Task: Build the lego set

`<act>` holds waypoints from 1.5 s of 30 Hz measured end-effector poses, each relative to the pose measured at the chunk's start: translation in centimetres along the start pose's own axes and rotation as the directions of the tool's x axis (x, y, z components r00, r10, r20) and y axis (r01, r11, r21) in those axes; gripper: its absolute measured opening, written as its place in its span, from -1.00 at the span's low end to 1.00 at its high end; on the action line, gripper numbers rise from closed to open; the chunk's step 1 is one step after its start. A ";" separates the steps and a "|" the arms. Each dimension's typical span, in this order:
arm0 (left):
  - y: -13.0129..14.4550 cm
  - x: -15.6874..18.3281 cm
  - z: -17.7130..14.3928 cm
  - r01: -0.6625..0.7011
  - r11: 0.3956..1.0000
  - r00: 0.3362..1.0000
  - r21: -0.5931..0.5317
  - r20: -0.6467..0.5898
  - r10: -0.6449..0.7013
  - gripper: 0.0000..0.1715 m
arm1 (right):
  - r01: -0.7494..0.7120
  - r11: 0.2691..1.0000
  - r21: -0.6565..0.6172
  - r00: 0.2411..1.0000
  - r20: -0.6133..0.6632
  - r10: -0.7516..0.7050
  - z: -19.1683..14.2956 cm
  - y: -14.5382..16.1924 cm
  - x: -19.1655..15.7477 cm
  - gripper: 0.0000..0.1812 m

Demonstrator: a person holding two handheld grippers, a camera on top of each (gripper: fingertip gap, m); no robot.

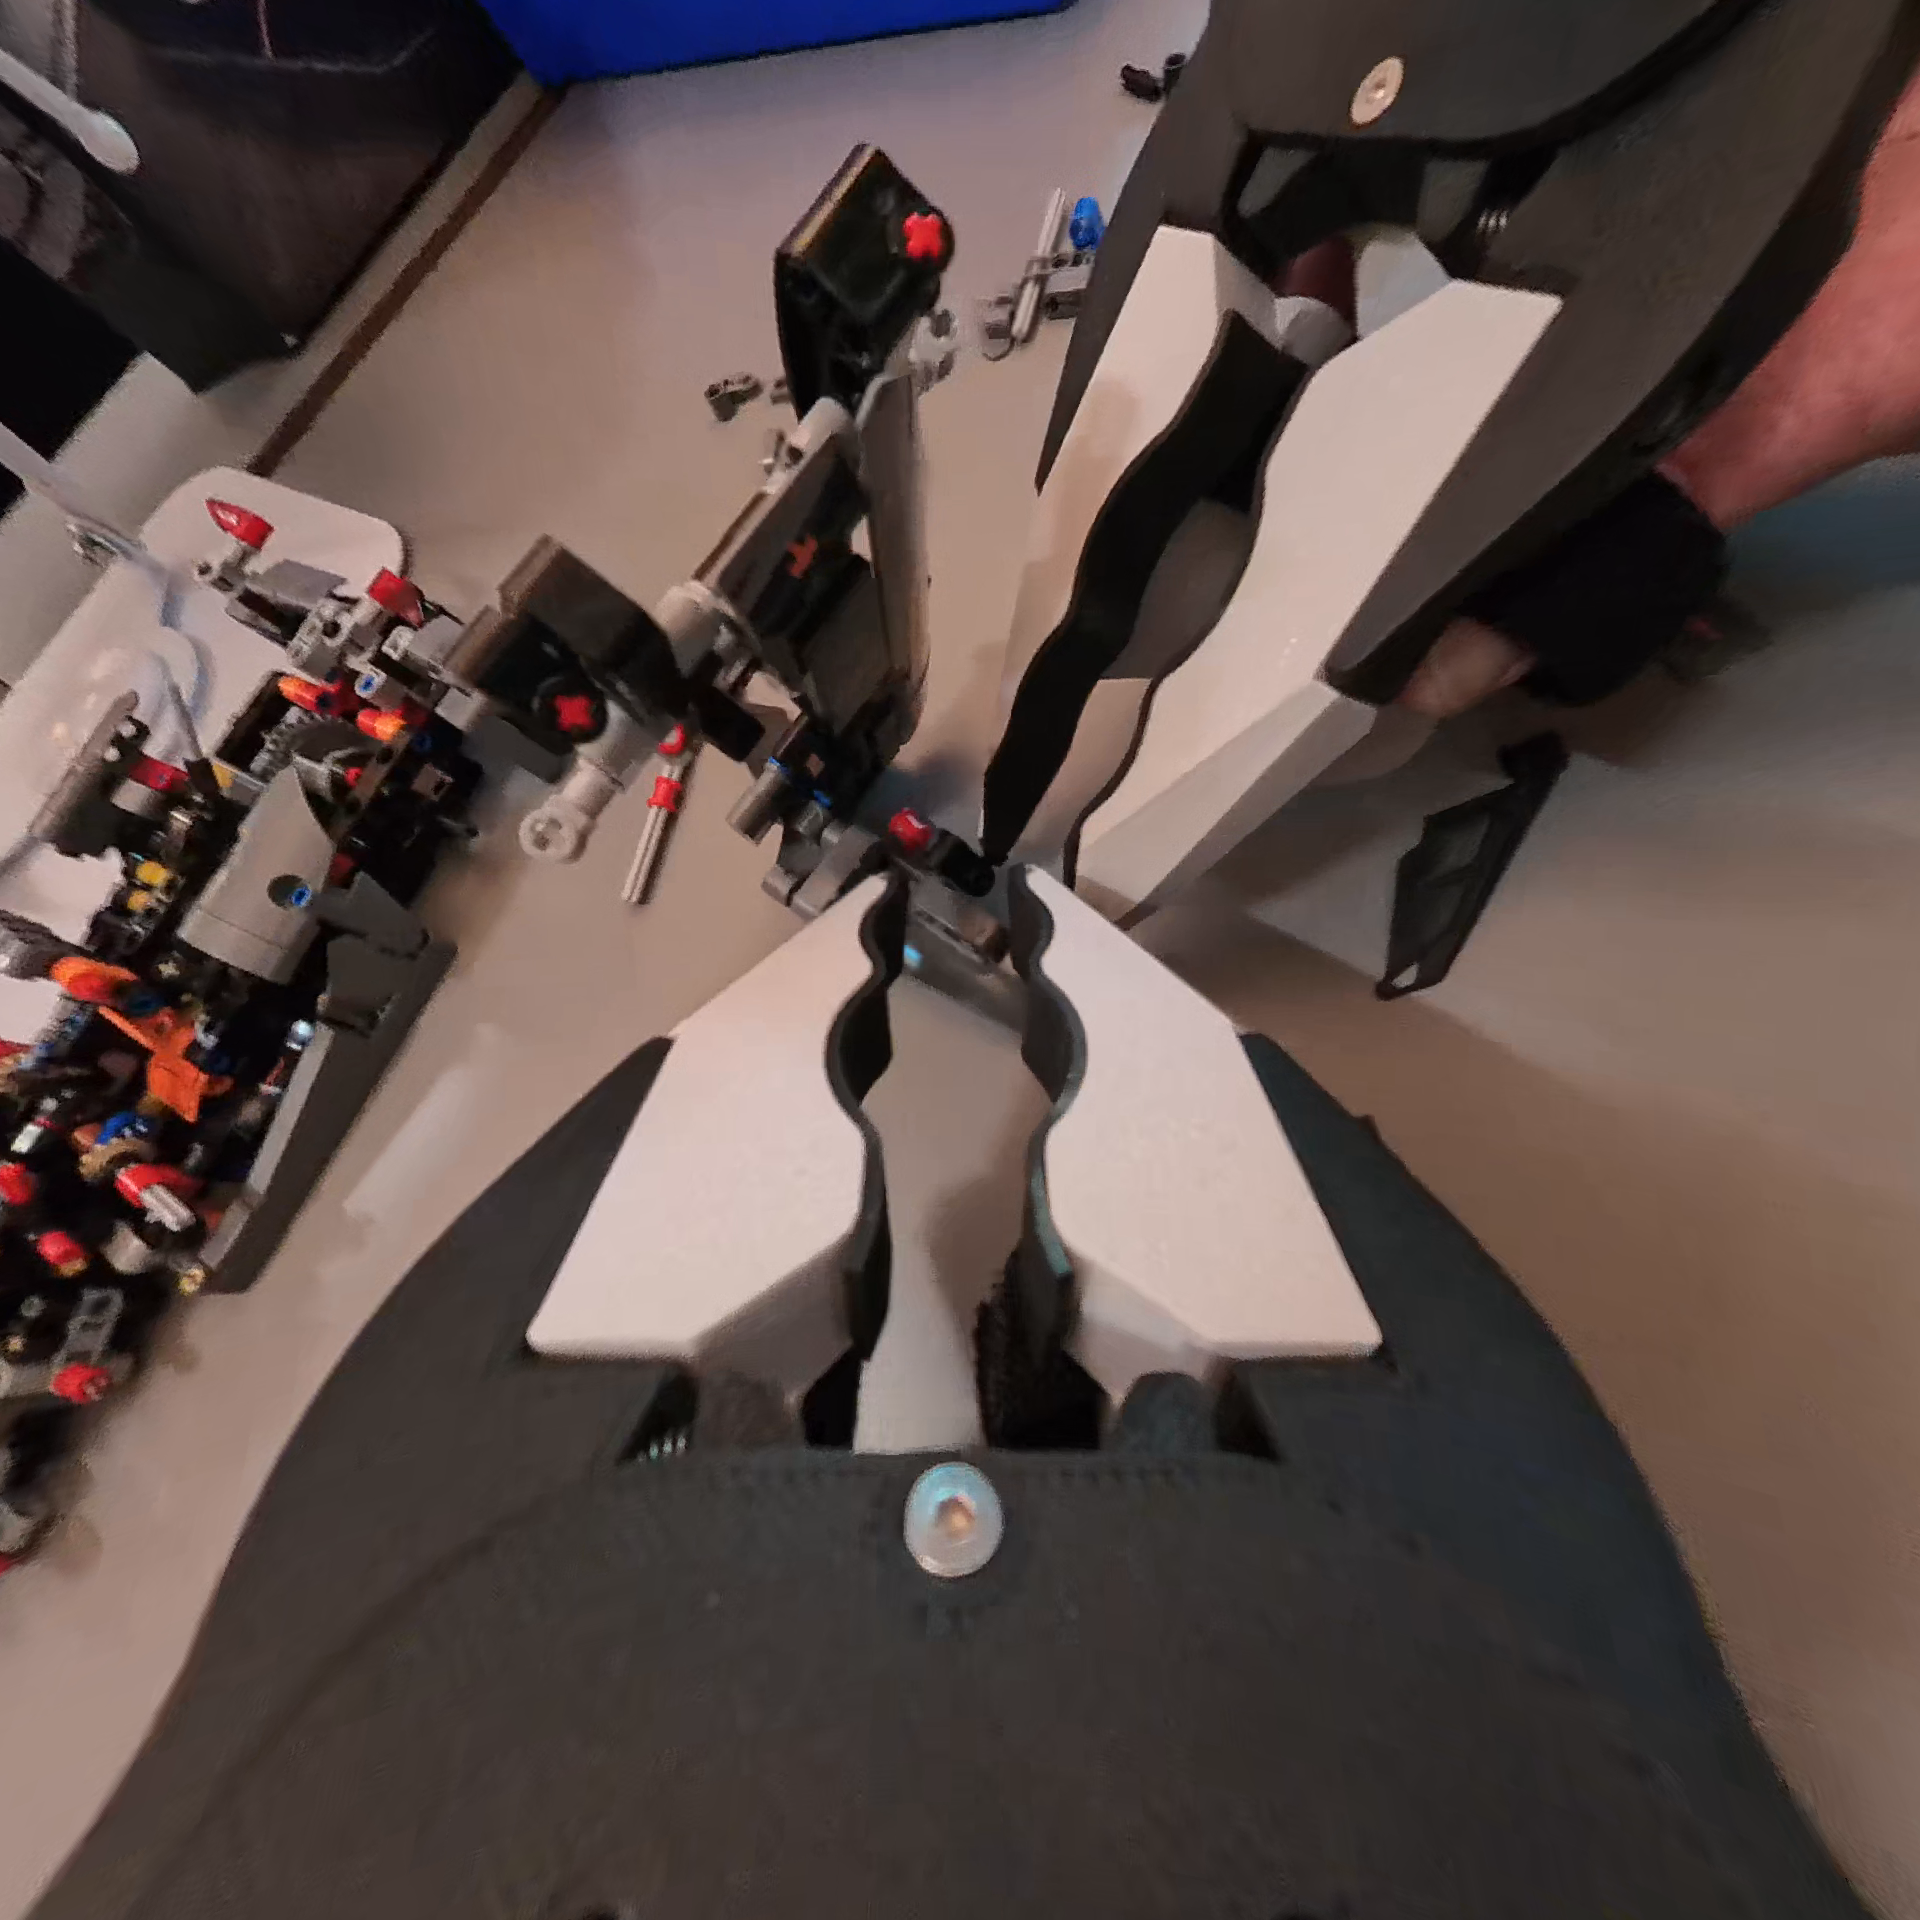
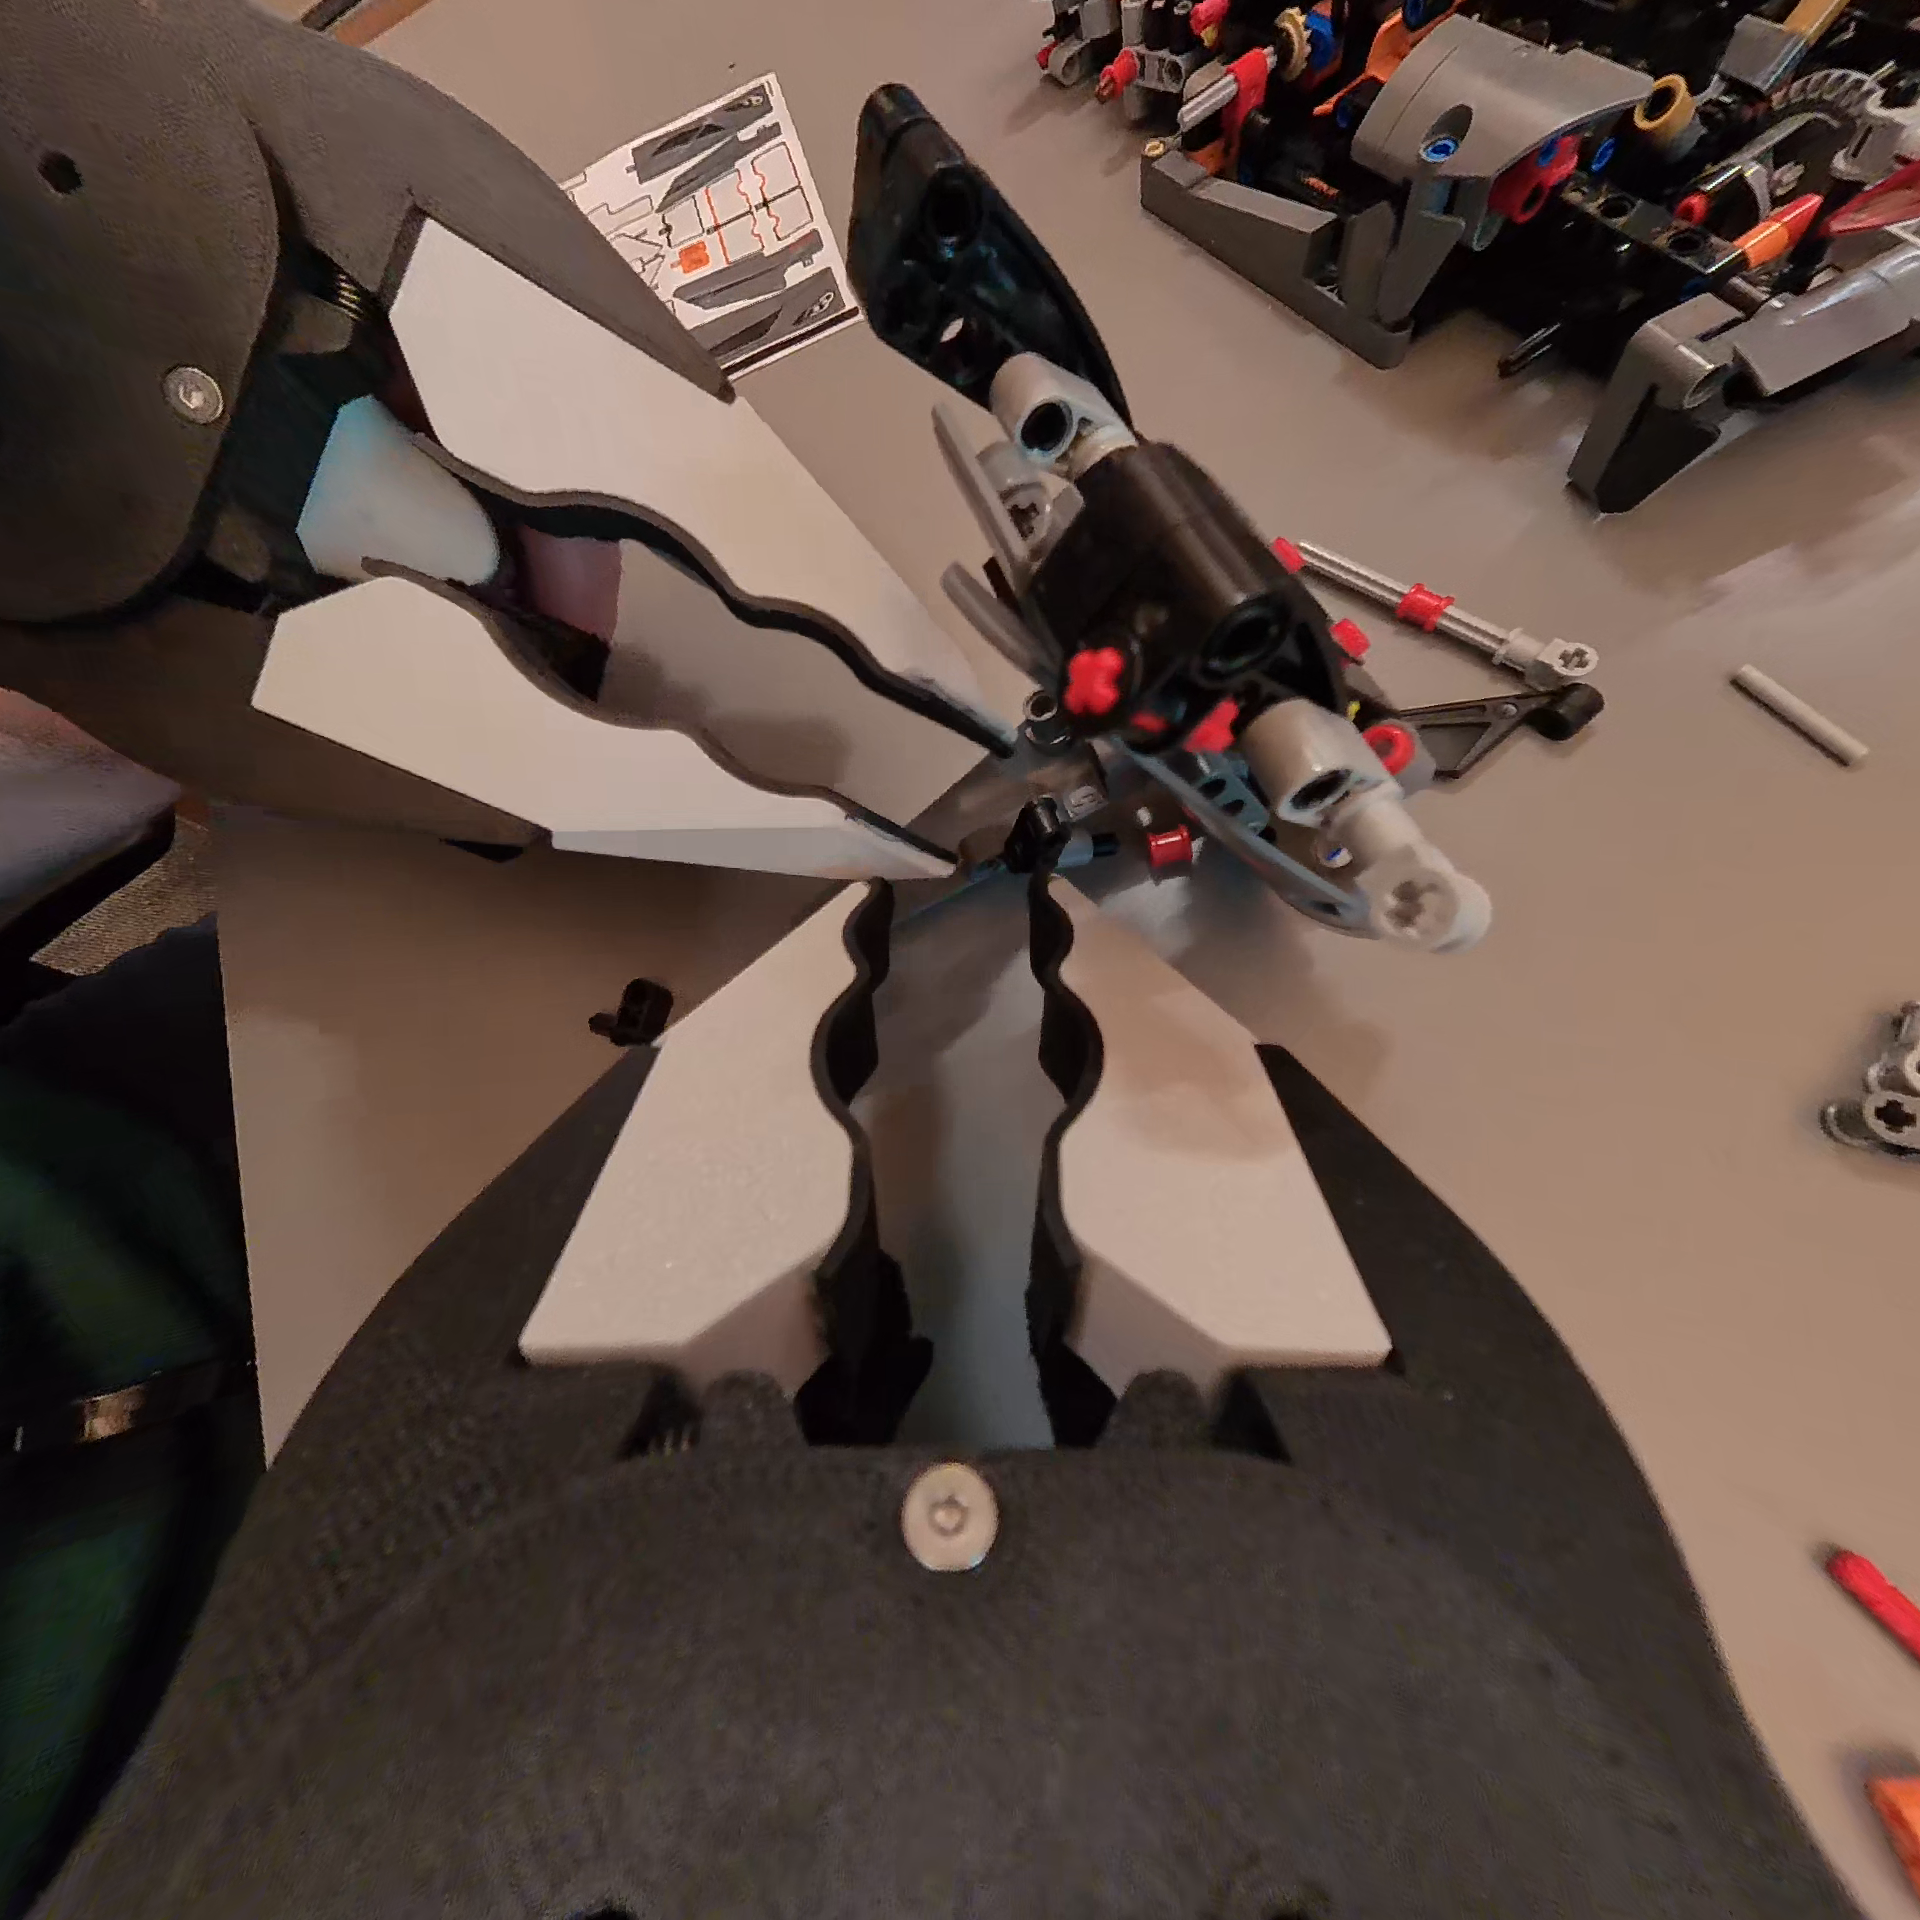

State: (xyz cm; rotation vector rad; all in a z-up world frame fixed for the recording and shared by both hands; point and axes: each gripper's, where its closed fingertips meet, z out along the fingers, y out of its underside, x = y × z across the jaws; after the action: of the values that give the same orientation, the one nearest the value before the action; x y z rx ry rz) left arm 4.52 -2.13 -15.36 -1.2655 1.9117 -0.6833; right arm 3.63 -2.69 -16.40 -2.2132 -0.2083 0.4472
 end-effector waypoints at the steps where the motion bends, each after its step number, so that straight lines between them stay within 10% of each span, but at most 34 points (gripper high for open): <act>1: 0.0 -0.1 0.0 -0.033 0.999 0.999 0.001 0.011 0.033 -0.78 | 0.000 1.000 -0.002 1.000 0.004 0.000 0.0 0.0 0.0 -0.72; 12: -0.6 -0.2 0.5 -0.386 0.923 0.921 -0.009 0.054 0.385 -0.82 | 0.005 1.000 -0.021 1.000 0.011 -0.005 0.2 0.2 0.2 -0.76; 45: -0.1 0.3 0.0 -0.430 0.902 0.901 -0.027 0.044 0.431 -0.59 | 0.011 1.000 0.026 0.999 0.035 -0.012 -2.0 0.8 0.2 -0.71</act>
State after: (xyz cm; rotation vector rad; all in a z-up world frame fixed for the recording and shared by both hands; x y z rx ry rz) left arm 4.47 -2.41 -15.34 -0.8120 2.0637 -0.3993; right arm 4.55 -4.60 -15.88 -2.1788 -0.2324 0.4810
